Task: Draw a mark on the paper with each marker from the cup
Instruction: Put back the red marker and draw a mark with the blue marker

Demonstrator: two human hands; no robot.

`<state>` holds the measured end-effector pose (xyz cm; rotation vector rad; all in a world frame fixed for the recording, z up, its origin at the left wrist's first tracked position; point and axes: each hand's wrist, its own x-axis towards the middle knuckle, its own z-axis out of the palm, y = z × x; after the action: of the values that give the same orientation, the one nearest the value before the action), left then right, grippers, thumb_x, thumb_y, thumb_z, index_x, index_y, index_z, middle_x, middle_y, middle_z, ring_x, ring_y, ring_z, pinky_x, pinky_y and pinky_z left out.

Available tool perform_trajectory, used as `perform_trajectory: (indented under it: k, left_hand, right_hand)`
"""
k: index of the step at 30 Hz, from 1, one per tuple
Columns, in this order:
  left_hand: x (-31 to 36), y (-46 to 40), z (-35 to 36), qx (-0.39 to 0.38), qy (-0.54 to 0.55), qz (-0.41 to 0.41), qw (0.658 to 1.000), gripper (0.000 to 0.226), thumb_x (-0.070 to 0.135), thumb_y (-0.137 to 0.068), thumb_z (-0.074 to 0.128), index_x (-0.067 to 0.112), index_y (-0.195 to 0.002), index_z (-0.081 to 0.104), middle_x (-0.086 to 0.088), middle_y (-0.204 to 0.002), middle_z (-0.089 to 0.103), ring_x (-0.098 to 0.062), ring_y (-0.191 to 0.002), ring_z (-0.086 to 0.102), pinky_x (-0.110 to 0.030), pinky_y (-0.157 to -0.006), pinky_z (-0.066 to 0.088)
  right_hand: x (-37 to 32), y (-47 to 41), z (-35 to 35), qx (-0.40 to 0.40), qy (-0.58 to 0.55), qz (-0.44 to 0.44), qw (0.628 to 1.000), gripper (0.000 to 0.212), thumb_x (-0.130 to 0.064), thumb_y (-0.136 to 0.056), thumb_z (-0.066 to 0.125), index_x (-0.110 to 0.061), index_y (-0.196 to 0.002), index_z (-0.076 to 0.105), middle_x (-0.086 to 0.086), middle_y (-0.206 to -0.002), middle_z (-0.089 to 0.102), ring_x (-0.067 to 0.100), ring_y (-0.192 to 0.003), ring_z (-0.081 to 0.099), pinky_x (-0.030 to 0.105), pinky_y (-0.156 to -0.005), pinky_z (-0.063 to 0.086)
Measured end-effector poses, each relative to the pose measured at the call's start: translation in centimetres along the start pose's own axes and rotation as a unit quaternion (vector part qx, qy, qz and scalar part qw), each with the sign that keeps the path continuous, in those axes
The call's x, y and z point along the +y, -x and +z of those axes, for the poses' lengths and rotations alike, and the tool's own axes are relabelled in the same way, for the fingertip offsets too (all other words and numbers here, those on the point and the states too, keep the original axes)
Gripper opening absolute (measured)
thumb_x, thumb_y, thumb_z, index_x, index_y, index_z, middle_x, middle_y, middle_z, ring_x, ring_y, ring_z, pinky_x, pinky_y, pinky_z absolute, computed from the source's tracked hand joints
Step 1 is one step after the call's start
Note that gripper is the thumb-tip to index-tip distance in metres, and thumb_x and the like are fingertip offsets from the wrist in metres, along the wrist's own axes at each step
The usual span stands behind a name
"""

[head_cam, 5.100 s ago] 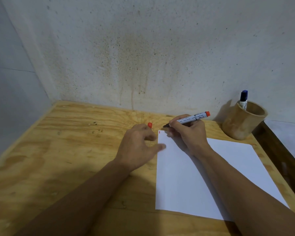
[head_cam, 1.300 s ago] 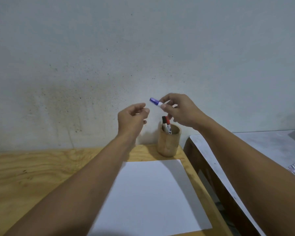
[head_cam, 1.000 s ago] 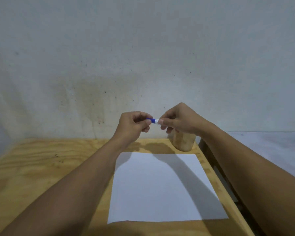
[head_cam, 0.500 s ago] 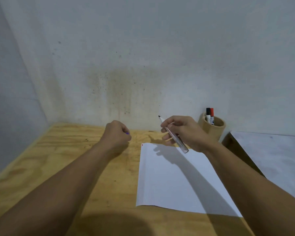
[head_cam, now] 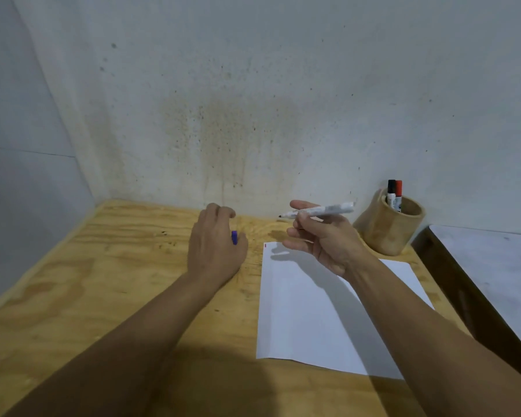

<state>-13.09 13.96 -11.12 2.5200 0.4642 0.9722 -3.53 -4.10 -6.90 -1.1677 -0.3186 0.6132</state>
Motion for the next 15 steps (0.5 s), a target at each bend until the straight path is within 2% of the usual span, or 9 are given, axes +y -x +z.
perform_trajectory:
  k: [2,4,6,8,10,13,15]
  left_hand:
    - [0.4,1.2,0.0,0.007,0.025,0.113,0.993,0.018,0.017,-0.075,0.063,0.007,-0.089,0.062,-0.009,-0.088,0.06,-0.025,-0.084,0.055,-0.04,-0.071,0.048]
    - [0.4,2.3,0.3,-0.067,0.042,0.184,0.98,0.019,0.024,-0.078,0.062,0.007,-0.085,0.068,-0.007,-0.085,0.064,-0.024,-0.082,0.057,-0.04,-0.071,0.049]
    - [0.1,3.1,0.6,-0.141,0.035,0.195,0.97,0.032,0.035,-0.079,0.06,0.009,-0.092,0.072,-0.006,-0.095,0.07,-0.023,-0.09,0.061,-0.038,-0.077,0.05]
    - [-0.2,3.4,0.8,-0.173,0.033,0.184,0.967,0.042,0.044,-0.079,0.058,0.01,-0.1,0.072,-0.005,-0.109,0.07,-0.021,-0.103,0.062,-0.038,-0.086,0.049]
    - [-0.4,3.3,1.0,-0.19,0.041,0.173,0.965,0.047,0.049,-0.079,0.057,0.012,-0.103,0.072,-0.003,-0.119,0.068,-0.018,-0.111,0.06,-0.038,-0.092,0.046]
    - [-0.6,3.2,1.1,-0.199,0.027,0.169,0.965,0.051,0.053,-0.079,0.056,0.014,-0.108,0.07,0.0,-0.123,0.067,-0.015,-0.118,0.057,-0.032,-0.095,0.04]
    - [-0.5,3.4,1.2,-0.191,0.026,0.169,0.967,0.053,0.053,-0.078,0.059,0.013,-0.111,0.07,-0.002,-0.122,0.068,-0.015,-0.119,0.057,-0.033,-0.097,0.041]
  right_hand:
    - [0.6,-0.6,0.2,0.03,0.052,-0.02,0.998,0.018,-0.013,-0.093,0.063,-0.005,-0.107,0.069,0.006,-0.076,0.067,0.018,-0.066,0.066,0.031,-0.058,0.061]
    - [1.4,-1.3,0.5,0.058,0.092,-0.038,0.993,0.018,-0.017,-0.092,0.065,-0.002,-0.102,0.069,0.008,-0.084,0.07,0.018,-0.07,0.068,0.03,-0.059,0.061]
    - [2.1,-1.9,0.8,0.09,0.118,-0.049,0.988,0.018,-0.015,-0.092,0.066,0.003,-0.095,0.068,0.018,-0.087,0.07,0.021,-0.071,0.07,0.029,-0.06,0.061]
    - [2.8,-2.3,0.8,0.106,0.138,-0.061,0.983,0.015,-0.008,-0.088,0.07,0.007,-0.089,0.068,0.029,-0.086,0.069,0.029,-0.073,0.07,0.034,-0.064,0.062]
    - [3.3,-2.3,1.0,0.113,0.154,-0.069,0.979,0.012,0.002,-0.081,0.074,0.011,-0.087,0.067,0.029,-0.082,0.067,0.035,-0.077,0.068,0.039,-0.072,0.062]
    - [4.1,-2.3,1.3,0.128,0.134,-0.065,0.981,0.018,0.014,-0.078,0.071,0.022,-0.091,0.06,0.026,-0.077,0.06,0.031,-0.069,0.063,0.032,-0.061,0.058]
    - [4.7,-2.5,1.2,0.152,0.18,-0.081,0.968,0.018,0.012,-0.075,0.071,0.021,-0.085,0.06,0.031,-0.073,0.059,0.03,-0.066,0.062,0.034,-0.061,0.057]
